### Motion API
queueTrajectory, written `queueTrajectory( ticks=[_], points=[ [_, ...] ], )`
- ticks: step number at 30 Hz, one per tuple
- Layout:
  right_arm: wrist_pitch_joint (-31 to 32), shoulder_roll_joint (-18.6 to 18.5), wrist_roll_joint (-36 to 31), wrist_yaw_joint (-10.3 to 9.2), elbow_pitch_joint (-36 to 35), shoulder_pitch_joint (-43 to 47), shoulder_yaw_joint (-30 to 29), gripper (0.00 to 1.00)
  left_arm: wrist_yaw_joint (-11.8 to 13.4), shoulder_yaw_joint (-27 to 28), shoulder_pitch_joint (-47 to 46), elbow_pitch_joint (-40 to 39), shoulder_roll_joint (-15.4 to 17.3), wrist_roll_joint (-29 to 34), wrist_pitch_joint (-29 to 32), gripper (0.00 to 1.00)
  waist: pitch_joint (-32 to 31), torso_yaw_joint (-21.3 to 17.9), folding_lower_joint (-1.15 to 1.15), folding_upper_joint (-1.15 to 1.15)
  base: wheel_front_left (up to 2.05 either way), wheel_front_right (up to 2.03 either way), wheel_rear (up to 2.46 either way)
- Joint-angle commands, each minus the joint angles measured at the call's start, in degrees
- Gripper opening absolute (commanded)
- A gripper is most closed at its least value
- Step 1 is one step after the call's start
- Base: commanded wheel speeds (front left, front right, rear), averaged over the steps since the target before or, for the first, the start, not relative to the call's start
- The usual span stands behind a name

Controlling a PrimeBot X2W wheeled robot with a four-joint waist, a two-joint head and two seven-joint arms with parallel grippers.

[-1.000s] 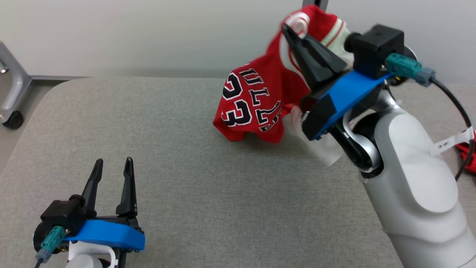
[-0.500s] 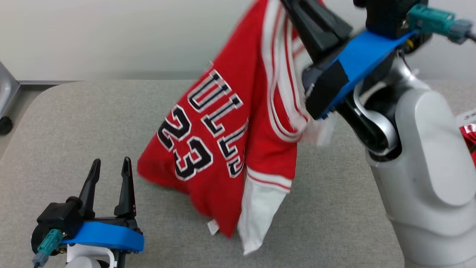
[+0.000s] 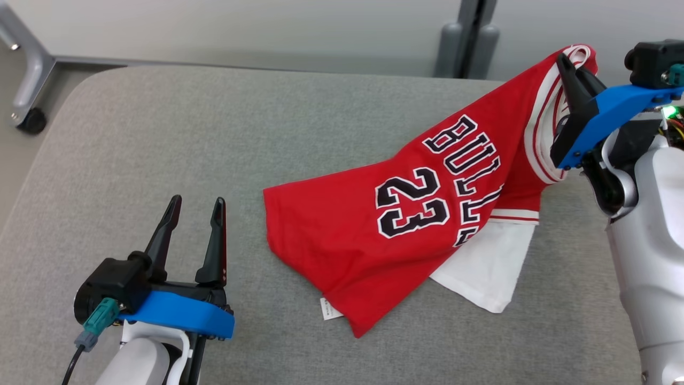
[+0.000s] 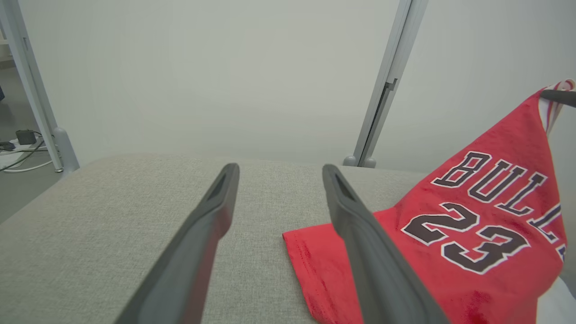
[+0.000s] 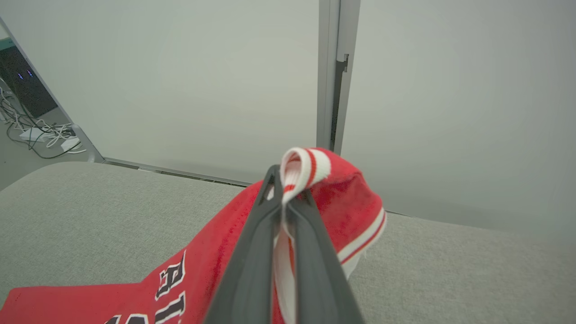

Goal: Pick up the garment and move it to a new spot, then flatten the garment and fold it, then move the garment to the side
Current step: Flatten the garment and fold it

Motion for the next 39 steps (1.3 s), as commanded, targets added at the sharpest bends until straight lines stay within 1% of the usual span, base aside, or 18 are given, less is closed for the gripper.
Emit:
queueTrajectory(
  ticks=[1, 2, 5, 7, 11, 14, 16, 19, 21, 23, 28, 32, 34, 36, 39],
  points=[
    [-1.1, -0.3, 0.6, 0.03, 2.7, -1.5, 0.0, 0.84, -0.4, -0.3, -1.2, 0.3, -0.1, 0.4, 0.1, 1.0, 2.0, 2.0, 0.0, 0.0, 0.0, 0.0, 0.0],
    [-2.2, -0.5, 0.9, 0.02, 5.0, -2.7, 0.4, 1.0, -0.4, -0.4, -1.6, 0.6, -0.1, 0.4, 0.1, 1.0, 2.3, 2.3, 0.0, 0.0, 0.0, 0.0, 0.0],
    [-4.0, -0.1, 1.8, 0.03, 10.7, -5.4, 2.0, 1.0, -0.6, -0.3, -2.2, 1.1, -0.3, 0.5, -0.2, 1.0, 2.8, 2.5, 0.0, 0.0, 0.0, 0.0, 0.0],
    [-3.1, 0.3, 2.6, 0.02, 13.7, -5.2, 3.9, 1.0, -0.5, -0.2, -2.2, 1.7, -0.4, 0.5, -0.4, 1.0, 2.6, 2.1, 0.0, 0.0, 0.0, 0.0, 0.0],
    [-1.2, 0.6, 5.4, 0.03, 16.3, -2.6, 7.3, 1.0, -0.1, 0.4, -0.9, 2.5, -0.1, 0.1, -0.7, 1.0, 0.5, 0.3, 0.0, 0.0, 0.0, 0.0, 0.0],
    [0.1, -0.2, 6.5, 0.02, 14.0, -0.1, 10.1, 1.0, -0.3, 0.6, -0.2, 2.8, 0.4, 0.1, -0.8, 1.0, -1.4, -1.3, 0.0, 0.0, 0.0, 0.0, 0.0],
    [0.6, -0.2, 7.6, 0.03, 10.7, 2.8, 12.4, 1.0, 0.0, 0.9, 0.2, 2.8, 0.7, -0.1, -0.8, 1.0, -2.5, -2.6, 0.0, 0.0, 0.0, 0.0, 0.0],
    [1.8, -1.5, 8.6, 0.02, 4.9, 8.3, 14.5, 1.0, 0.4, 1.3, 1.4, 2.7, 1.0, -0.2, -0.8, 1.0, -4.0, -4.1, 0.0, 0.0, 0.0, 0.0, 0.0],
    [2.8, -1.7, 8.5, 0.02, 1.2, 12.3, 14.0, 1.0, 0.7, 1.5, 2.0, 2.5, 1.3, -0.5, -0.8, 1.0, -4.7, -4.8, 0.0, 0.0, 0.0, 0.0, 0.0],
    [3.7, -1.3, 7.1, 0.02, -1.8, 16.6, 12.0, 1.0, 0.8, 1.6, 2.5, 2.1, 1.5, -0.6, -0.7, 1.0, -5.0, -5.2, 0.0, 0.0, 0.0, 0.0, 0.0],
    [4.5, 4.3, 3.7, 0.02, -7.0, 26.0, 4.8, 1.0, 0.9, 1.4, 2.8, 1.3, 1.6, -0.8, -0.6, 1.0, -4.7, -4.7, 0.0, 0.0, 0.0, 0.0, 0.0],
    [5.1, 7.5, -1.5, 0.02, -8.0, 28.8, -0.5, 1.0, 0.8, 1.0, 1.7, 0.7, 1.5, -0.5, -0.4, 1.0, -3.1, -3.7, 0.0, 0.0, 0.0, 0.0, 0.0],
    [5.6, 8.2, -5.2, 0.02, -7.5, 28.5, -2.6, 1.0, 0.7, 1.0, 1.4, 0.5, 1.5, -0.5, -0.4, 1.0, -2.3, -3.1, 0.0, 0.0, 0.0, 0.0, 0.0],
    [6.7, 8.4, -7.3, 0.02, -6.4, 27.7, -4.2, 1.0, 0.7, 0.8, 0.8, 0.5, 1.3, -0.4, -0.4, 1.0, -1.5, -2.5, 0.0, 0.0, 0.0, 0.0, 0.0],
    [7.2, 8.6, -5.3, 0.03, -4.0, 26.2, -3.0, 1.0, 0.4, 0.6, 0.1, 0.8, 1.0, -0.3, -0.5, 1.0, -0.4, -1.5, 0.0, 0.0, 0.0, 0.0, 0.0]
  ],
)
